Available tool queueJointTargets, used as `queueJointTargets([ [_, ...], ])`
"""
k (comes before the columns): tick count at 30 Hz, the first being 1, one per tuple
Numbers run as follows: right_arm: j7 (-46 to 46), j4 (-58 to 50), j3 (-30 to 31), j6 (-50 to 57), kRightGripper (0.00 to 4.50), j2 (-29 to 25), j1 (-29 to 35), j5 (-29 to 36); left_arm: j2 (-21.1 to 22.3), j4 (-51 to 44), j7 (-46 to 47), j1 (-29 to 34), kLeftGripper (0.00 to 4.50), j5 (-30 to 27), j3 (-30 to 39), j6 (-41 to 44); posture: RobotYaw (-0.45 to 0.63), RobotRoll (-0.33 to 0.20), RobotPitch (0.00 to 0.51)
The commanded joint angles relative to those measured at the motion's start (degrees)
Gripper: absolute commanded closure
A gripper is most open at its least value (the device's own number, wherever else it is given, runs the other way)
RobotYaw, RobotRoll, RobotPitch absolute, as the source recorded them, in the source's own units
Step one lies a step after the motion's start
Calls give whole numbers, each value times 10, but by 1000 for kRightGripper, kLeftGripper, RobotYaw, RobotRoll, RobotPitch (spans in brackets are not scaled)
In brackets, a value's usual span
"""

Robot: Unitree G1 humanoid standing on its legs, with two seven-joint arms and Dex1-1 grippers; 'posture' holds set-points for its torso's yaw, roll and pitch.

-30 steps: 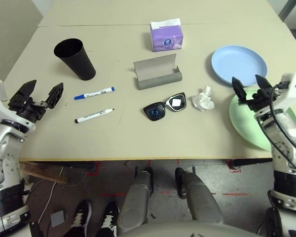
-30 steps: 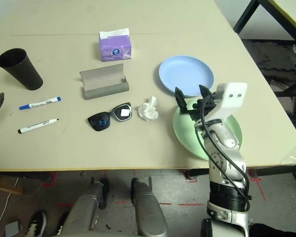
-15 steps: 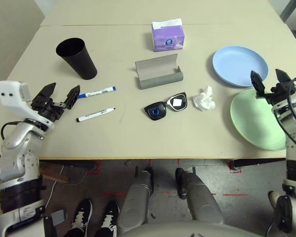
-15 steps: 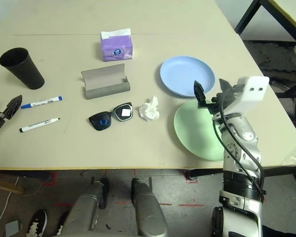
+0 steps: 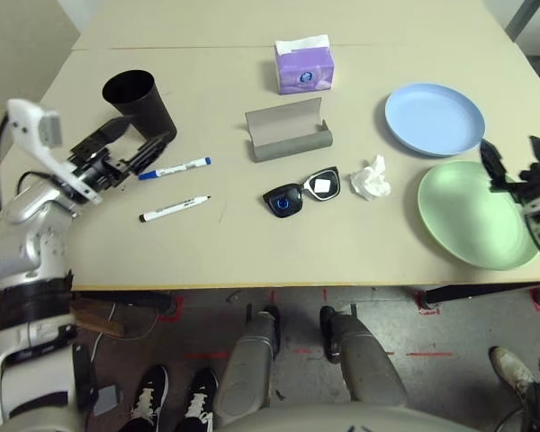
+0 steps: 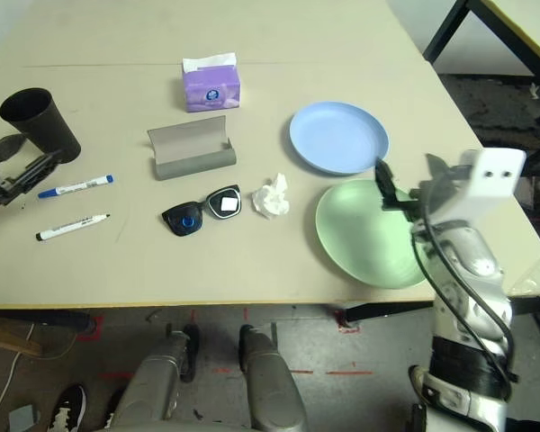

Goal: Organize and tidy the items on the table.

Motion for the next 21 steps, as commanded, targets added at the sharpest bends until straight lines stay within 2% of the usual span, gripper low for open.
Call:
queueJointTargets([
  [1,-17,-37,-31,35,0,-3,24,13,5,13,-96,-17,21,1,-40,-14,-327,0,230],
  [4,-32,-50,-41,58,0,-2,29,14,1,14,-153,-30,21,10,-72,-27,-341,0,226],
  [8,-51,-79,-58,104,0,-14,45,8,-5,24,-177,-45,21,16,-88,-38,-364,0,222],
  [11,-41,-120,-83,172,0,-42,89,20,-7,41,-181,-50,21,22,-88,-53,-374,0,222],
  [15,14,-158,-138,273,0,-96,157,73,-9,54,-182,-50,21,27,-86,-68,-384,0,228],
  [17,20,-166,-151,333,0,-128,186,73,-10,64,-184,-51,21,31,-86,-74,-391,0,233],
  [21,20,-170,-150,407,0,-151,175,90,-15,73,-183,-51,21,35,-88,-83,-394,0,237],
])
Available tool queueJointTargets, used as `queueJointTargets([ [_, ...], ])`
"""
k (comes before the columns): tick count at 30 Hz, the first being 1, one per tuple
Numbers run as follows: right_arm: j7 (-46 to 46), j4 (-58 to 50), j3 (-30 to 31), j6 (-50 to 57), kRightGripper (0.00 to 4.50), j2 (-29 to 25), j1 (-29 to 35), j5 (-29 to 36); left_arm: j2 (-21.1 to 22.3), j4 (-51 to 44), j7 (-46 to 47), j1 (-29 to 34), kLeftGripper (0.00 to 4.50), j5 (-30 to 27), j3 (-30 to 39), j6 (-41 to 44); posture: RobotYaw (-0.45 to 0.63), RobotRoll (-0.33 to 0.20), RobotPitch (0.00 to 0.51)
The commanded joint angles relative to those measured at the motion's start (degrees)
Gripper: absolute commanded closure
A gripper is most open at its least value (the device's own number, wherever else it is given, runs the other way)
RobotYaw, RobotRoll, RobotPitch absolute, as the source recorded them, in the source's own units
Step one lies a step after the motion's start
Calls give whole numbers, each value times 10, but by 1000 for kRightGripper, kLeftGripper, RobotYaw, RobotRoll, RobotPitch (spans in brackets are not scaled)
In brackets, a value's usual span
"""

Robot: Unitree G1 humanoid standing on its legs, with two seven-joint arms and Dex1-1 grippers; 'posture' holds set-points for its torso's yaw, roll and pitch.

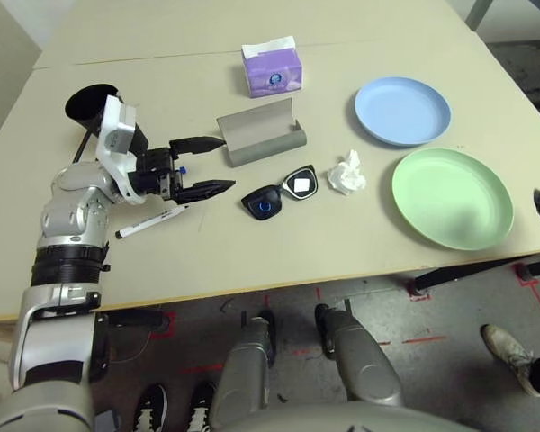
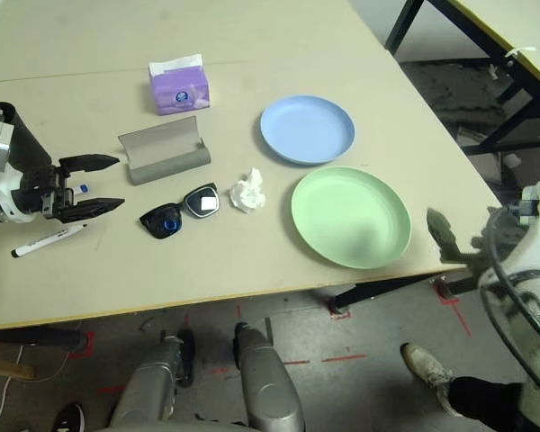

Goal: Organize and tidy the items on the table.

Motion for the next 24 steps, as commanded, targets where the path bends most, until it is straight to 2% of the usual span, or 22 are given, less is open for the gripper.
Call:
queueJointTargets([
  [1,2,-12,6,66,0,-8,-22,23,-6,7,-4,4,21,11,-4,-13,-393,0,238],
  [9,2,-23,69,119,0,21,-61,39,-14,-20,8,21,21,6,-1,-7,-366,0,246],
  [24,12,36,129,81,0,37,-87,9,-9,-95,39,65,21,-10,9,20,-317,0,252],
])
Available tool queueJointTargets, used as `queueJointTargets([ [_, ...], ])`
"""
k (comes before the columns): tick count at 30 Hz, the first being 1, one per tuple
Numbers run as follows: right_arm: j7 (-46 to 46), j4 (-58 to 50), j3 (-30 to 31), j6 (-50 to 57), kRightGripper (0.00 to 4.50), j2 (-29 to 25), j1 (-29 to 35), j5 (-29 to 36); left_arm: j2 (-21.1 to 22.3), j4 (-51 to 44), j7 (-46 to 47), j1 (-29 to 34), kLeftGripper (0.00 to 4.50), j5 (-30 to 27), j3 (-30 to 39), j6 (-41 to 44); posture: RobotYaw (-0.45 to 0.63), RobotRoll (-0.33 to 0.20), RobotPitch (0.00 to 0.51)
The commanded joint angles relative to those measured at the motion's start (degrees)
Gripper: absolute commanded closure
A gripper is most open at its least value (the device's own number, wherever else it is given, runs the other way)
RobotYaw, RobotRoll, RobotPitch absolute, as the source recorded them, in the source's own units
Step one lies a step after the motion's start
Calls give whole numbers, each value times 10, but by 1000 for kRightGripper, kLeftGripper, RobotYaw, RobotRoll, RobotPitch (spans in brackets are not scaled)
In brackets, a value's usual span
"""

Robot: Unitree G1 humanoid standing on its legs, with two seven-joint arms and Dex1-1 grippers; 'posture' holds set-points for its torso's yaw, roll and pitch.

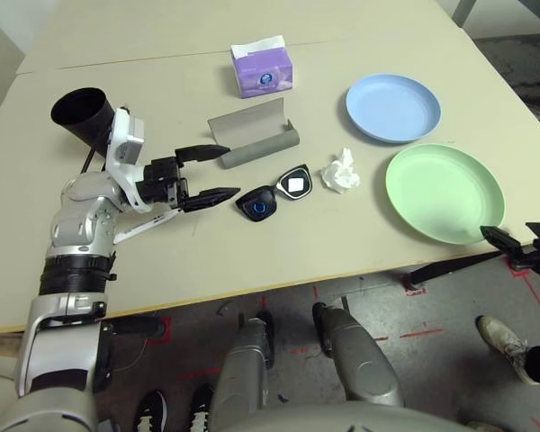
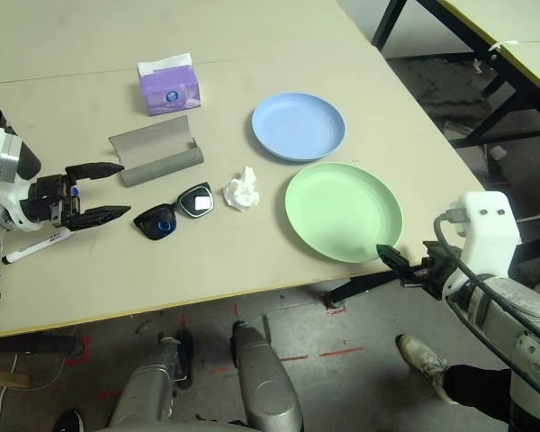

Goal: Organize and tidy the items on the table.

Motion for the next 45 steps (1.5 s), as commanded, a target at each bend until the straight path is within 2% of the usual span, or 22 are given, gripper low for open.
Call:
queueJointTargets([
  [1,3,13,10,-2,0,6,2,-7,5,-26,6,13,21,-6,7,12,-314,0,252],
  [15,2,63,31,20,0,21,-76,-3,5,-52,25,22,21,-14,7,20,-294,0,245],
  [32,20,64,43,67,0,16,-72,2,1,-77,45,33,21,-24,8,20,-279,0,233],
  [35,24,60,43,73,624,15,-69,4,1,-79,46,35,0,-25,8,20,-284,0,233],
  [45,37,45,36,93,3940,11,-57,10,-7,-78,48,29,0,-27,4,19,-297,0,230],
])
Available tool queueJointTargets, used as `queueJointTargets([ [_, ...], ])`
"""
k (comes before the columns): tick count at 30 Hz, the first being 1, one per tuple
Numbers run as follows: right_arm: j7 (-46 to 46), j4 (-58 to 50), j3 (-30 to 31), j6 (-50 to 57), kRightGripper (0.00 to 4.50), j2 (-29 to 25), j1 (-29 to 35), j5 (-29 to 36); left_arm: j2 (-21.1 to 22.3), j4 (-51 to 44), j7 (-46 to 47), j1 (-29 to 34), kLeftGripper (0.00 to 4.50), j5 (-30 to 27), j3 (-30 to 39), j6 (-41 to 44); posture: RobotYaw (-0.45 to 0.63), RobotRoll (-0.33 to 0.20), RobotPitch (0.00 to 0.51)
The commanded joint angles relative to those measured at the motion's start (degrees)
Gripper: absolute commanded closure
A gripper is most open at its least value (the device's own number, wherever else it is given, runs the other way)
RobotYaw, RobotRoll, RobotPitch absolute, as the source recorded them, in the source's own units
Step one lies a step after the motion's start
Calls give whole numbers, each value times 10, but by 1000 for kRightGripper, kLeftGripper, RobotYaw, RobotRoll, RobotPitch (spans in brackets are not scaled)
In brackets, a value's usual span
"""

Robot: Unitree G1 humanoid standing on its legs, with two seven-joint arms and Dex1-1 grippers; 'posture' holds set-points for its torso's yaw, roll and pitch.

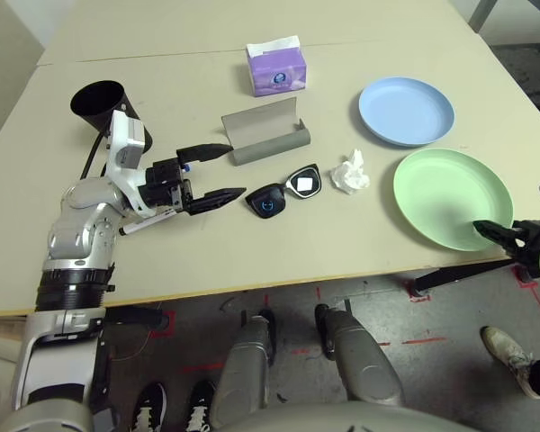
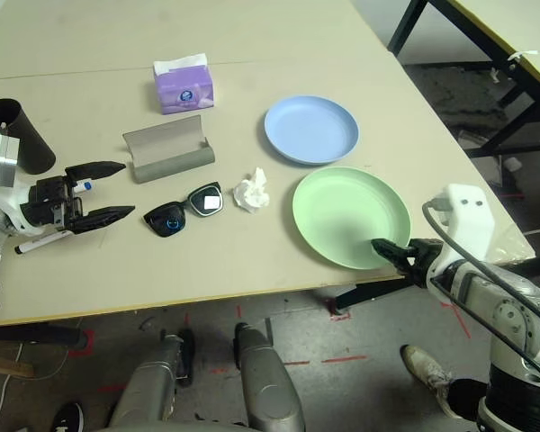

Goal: Organize and tidy the items on the table.

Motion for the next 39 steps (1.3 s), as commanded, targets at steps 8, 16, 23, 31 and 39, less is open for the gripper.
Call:
queueJointTargets([
  [8,17,-10,6,30,4480,-2,19,15,-8,-13,-2,7,0,-2,-1,2,-306,0,228],
  [16,27,51,-26,84,4480,-27,-106,40,-11,-10,0,8,0,1,0,1,-308,0,225],
  [23,17,180,-3,105,4480,-39,-300,28,-15,-12,7,14,0,3,1,-1,-298,0,224],
  [31,11,339,71,42,4480,-19,-455,-15,-20,-18,18,26,0,2,4,-3,-276,0,230],
  [39,10,609,143,-167,4480,24,-602,-109,-20,-37,29,47,0,-2,9,-1,-253,0,241],
])
